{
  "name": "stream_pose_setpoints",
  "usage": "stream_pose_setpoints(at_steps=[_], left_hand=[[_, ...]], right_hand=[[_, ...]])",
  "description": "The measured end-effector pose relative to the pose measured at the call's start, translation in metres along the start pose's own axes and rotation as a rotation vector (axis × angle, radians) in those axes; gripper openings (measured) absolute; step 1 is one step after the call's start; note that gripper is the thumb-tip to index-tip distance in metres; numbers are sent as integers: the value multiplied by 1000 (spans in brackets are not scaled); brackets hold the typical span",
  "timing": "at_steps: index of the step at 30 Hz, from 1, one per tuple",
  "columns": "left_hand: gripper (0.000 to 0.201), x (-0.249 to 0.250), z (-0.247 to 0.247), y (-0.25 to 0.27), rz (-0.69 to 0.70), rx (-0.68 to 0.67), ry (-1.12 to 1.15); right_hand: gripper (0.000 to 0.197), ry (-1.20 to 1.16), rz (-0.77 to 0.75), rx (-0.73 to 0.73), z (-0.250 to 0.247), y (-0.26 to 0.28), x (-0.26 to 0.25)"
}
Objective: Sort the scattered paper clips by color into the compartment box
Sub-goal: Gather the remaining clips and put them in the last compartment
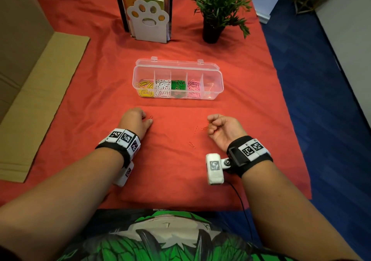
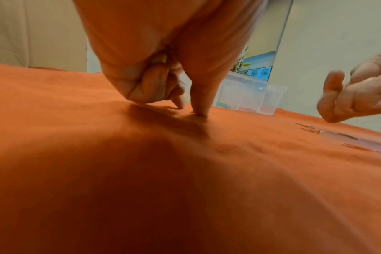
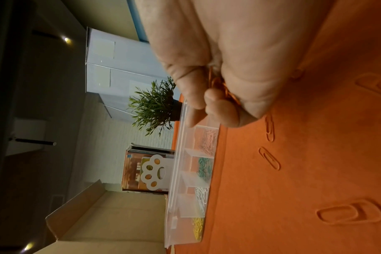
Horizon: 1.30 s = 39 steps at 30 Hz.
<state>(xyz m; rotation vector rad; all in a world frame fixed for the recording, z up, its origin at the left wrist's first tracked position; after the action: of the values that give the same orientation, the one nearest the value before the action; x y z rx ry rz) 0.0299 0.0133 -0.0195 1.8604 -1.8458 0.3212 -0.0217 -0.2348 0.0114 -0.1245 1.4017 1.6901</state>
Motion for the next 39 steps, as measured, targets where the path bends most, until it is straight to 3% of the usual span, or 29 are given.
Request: stream_pose_setpoints(at_steps=[5, 8, 10, 13, 14, 17, 19, 21, 26, 29, 33, 35, 39], left_hand=[[22, 9, 1, -4, 50, -79, -101], [19, 11, 1, -5, 25, -91, -31], [17, 17, -1, -4, -110, -156, 227], [18, 30, -3, 4, -450, -342, 1008], [18, 35, -5, 6, -502, -393, 1211], [18, 48, -6, 9, -522, -463, 1443], [23, 60, 1, 8, -515, -470, 1397], [21, 72, 12, 7, -441, -471, 1199], [23, 91, 42, 5, 43, -291, 279], [30, 102, 54, 8, 294, -262, -96], [29, 106, 67, 7, 375, -309, -204], [23, 106, 69, 7, 370, -336, -188], [17, 106, 69, 7, 334, -350, -79]], right_hand=[[27, -1, 11, 36, -7, -8, -13], [21, 170, -32, 180, -13, -18, -22], [20, 458, -105, 305, -18, -30, -29], [10, 1011, -179, 375, -21, -41, -38], [7, 1175, -174, 386, -21, -41, -38], [44, 1526, -197, 436, -16, -44, -30], [57, 1641, -243, 461, -12, -44, -22], [56, 1701, -264, 445, -9, -45, -15], [30, 1731, -282, 383, -2, -47, -5], [30, 1765, -276, 350, -1, -50, -8], [20, 1662, -259, 228, -5, -44, -27], [3, 1404, -222, 203, -12, -43, -34], [17, 751, -143, 186, -24, -41, -36]])
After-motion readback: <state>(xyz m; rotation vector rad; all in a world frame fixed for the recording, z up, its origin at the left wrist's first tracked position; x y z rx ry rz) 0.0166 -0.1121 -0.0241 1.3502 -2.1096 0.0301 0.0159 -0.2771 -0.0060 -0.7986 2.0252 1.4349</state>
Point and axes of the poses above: each hand's wrist, its own y-axis away from the middle knuckle, its own z-axis out of the palm, x = y × z, the point moved 1 cm from there along -y, towards the middle knuckle, and after that the axes turned 4 degrees about z, right-handed, at the moved point
